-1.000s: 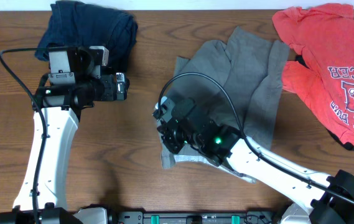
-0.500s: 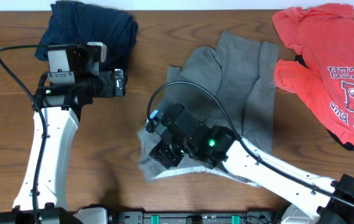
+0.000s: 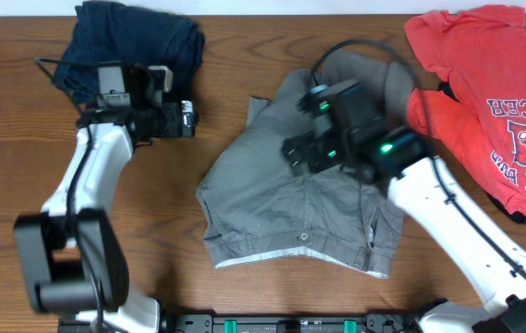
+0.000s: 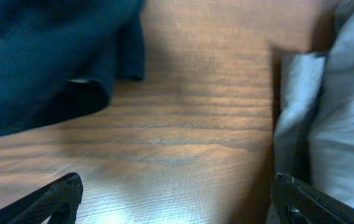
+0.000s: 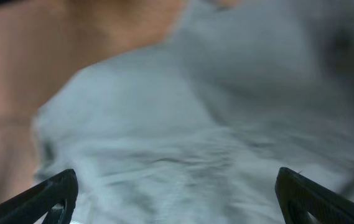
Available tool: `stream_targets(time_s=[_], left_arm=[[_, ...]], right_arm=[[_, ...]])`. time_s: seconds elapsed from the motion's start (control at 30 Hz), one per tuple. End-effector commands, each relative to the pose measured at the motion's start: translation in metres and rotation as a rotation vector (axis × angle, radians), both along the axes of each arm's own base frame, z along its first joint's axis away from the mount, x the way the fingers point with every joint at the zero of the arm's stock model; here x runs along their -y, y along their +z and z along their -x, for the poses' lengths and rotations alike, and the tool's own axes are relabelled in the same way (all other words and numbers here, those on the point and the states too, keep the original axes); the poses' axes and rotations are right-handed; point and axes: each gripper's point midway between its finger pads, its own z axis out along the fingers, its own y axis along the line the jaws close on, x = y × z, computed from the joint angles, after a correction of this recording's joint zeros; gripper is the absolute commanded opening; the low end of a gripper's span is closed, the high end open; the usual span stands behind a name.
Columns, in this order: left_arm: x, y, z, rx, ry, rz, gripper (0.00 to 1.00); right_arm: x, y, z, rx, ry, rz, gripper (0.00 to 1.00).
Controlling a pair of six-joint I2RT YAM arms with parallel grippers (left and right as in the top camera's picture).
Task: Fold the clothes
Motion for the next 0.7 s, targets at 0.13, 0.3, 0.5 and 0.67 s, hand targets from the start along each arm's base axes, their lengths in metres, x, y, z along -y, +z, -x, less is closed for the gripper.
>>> stream_targets(time_s=[0.13,0.3,0.5,0.67], left_arm=[[0.046,-0.036,-0.005,-0.044,-0.146,0.13,0.98],[0.096,-0.055,-0.004,-0.035,-0.269,0.126,0.98],[0.139,-0.056,0.007,-0.023,-0.371,0.115,0.98],[0.148,-0.07,0.024,-0.087,-0.385,0.018,0.98]], right_arm=[[0.04,0.006,-0.023,0.022,-0.11,-0.002,0.99],[0.051,0.009,-0.034,0.052,-0.146,0.005,0.99],[0.061,0.009,-0.039,0.061,-0.177,0.019,0.99],[0.077,0.009,-0.046,0.075,-0.226,0.043,0.99]])
